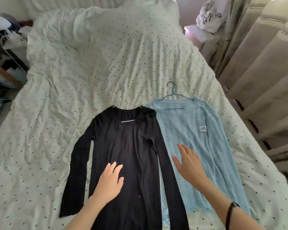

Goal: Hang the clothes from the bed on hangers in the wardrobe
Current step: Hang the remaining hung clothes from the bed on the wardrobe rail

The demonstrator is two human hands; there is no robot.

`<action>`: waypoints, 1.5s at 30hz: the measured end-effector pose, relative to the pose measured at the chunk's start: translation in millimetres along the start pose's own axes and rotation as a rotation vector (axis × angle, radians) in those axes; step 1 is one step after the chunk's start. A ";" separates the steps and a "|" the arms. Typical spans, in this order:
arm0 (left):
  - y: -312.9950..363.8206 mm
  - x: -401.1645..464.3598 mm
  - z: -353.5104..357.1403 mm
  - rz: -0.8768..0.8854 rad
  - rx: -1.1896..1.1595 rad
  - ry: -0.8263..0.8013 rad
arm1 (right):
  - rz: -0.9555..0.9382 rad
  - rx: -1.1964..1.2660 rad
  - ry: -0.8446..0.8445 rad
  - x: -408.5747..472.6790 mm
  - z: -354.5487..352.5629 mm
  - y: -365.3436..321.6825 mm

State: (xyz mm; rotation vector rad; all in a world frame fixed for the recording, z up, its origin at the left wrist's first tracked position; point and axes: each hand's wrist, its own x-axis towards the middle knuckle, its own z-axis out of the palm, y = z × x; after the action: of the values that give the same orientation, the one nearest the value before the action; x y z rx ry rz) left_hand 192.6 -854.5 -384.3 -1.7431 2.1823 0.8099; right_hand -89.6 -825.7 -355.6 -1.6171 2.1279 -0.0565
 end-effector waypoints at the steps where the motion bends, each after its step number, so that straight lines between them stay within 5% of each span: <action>1: -0.8 15.8 -2.3 -0.020 -0.002 -0.004 | -0.013 -0.008 -0.014 23.7 -1.3 -1.1; 12: -35.7 156.3 27.7 -0.188 0.046 -0.131 | -0.137 -0.016 -0.175 256.0 49.3 -49.1; 17: -47.2 191.8 62.7 -0.192 0.080 -0.370 | -0.163 -0.072 -0.136 320.3 82.2 -65.1; 25: -63.2 213.8 79.7 -0.209 -0.044 -0.487 | -0.121 -0.190 -0.051 378.6 98.2 -95.4; 31: -73.3 221.4 58.5 -0.202 -0.211 -0.557 | -0.047 0.154 -0.144 373.6 98.7 -101.9; 38: -62.4 192.1 7.1 -0.199 -0.336 -0.259 | -0.031 0.377 -0.050 317.7 55.9 -99.1; 45: -26.9 160.5 -99.5 -0.034 -0.216 0.350 | -0.040 0.406 0.139 241.3 -41.7 -89.0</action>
State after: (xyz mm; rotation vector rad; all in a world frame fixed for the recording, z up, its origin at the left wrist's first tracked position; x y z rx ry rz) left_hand 191.3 -1045.2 -390.8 -2.1647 2.3431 0.8095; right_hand -73.6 -1085.2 -372.1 -1.4452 2.0169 -0.5891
